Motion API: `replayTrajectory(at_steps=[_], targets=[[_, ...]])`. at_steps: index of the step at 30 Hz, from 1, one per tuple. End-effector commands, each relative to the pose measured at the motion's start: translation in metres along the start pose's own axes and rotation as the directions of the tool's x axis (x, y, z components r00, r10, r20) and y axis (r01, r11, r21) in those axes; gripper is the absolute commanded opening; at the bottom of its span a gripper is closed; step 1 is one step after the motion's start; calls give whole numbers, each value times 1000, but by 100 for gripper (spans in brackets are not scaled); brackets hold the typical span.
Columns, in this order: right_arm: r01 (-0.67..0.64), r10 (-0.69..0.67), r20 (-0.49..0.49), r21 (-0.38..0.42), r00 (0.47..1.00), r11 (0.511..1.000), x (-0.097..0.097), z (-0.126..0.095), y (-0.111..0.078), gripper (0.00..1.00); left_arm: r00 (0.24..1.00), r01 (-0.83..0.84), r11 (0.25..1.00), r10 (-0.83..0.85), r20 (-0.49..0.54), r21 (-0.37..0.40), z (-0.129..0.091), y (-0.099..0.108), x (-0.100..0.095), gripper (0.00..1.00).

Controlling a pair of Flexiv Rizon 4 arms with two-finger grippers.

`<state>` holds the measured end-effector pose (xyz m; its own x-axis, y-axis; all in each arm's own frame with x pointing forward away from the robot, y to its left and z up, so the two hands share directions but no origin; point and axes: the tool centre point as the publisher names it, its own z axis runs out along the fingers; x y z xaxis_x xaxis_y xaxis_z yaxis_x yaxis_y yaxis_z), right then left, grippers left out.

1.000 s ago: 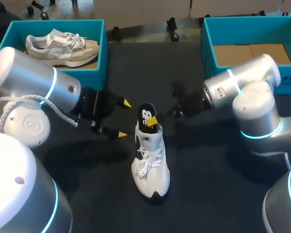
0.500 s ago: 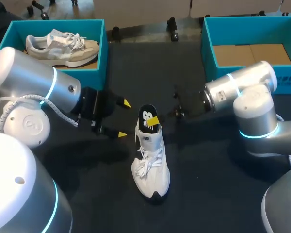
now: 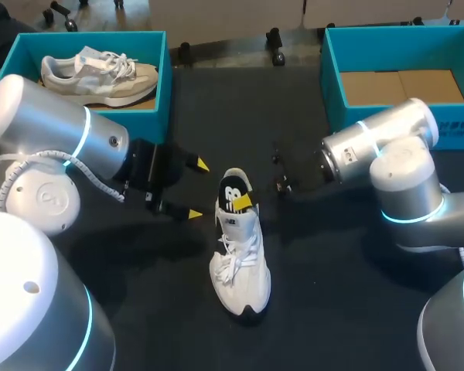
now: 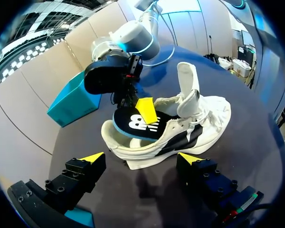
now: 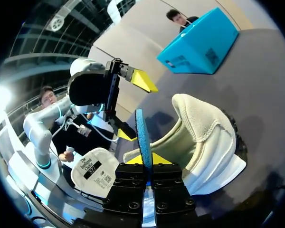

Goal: Take the shoe out of the shoebox, open the shoe tongue, remove and reinsert the insole, then place the shoe into the shoebox

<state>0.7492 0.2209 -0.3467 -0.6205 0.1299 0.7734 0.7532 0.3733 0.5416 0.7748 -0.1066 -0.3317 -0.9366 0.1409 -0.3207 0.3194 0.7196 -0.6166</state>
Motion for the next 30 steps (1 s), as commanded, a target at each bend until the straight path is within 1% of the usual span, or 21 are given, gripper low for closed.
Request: replayTrajectory(at_steps=[1, 2, 4, 5, 9, 17, 19, 20, 21, 22, 25, 30], targets=[[13, -13, 28, -2, 1000, 1000, 2, 0, 3, 13, 1000, 0, 1000, 0, 1, -5, 0, -1, 1, 100], [16, -16, 32, -1, 999, 1000, 3, -1, 5, 17, 1000, 0, 1000, 0, 1, -5, 0, -1, 1, 100], [23, -23, 42, 3, 999, 1000, 3, -4, 5, 23, 1000, 0, 1000, 0, 1, -5, 0, -1, 1, 100], [26, -27, 45, 2, 999, 1000, 3, -6, 7, 24, 1000, 0, 1000, 0, 1, -5, 0, -1, 1, 100], [42, -42, 54, 1, 998, 999, 4, -8, 13, 24, 1000, 0, 1000, 0, 1, -5, 0, -1, 1, 100], [80, -80, 44, 16, 996, 997, -8, -8, 27, 21, 1000, 0, 1000, 0, 1, -5, 0, -1, 1, 100], [86, -87, 40, 23, 995, 996, -11, -8, 29, 15, 1000, 0, 1000, 0, 1, -5, 0, -1, 1, 100], [86, -87, 38, 28, 995, 996, -12, -7, 30, 11, 1000, 0, 1000, 0, 1, -5, 0, -1, 1, 100], [85, -86, 36, 32, 996, 996, -12, -6, 31, 3, 1000, 0, 1000, 0, 1, -5, 0, -1, 1, 100], [83, -84, 33, 36, 996, 996, -14, -6, 30, 0, 1000, 0, 1000, 0, 1, -5, 0, -1, 1, 100], [72, -73, 23, 39, 997, 997, -13, -3, 27, 0, 1000, 0, 1000, 0, 1, -5, 0, -1, 1, 100], [38, -39, 7, 38, 999, 999, -12, 3, 16, 0, 1000, 0, 1000, 0, 1, -5, 0, -1, 1, 100]])
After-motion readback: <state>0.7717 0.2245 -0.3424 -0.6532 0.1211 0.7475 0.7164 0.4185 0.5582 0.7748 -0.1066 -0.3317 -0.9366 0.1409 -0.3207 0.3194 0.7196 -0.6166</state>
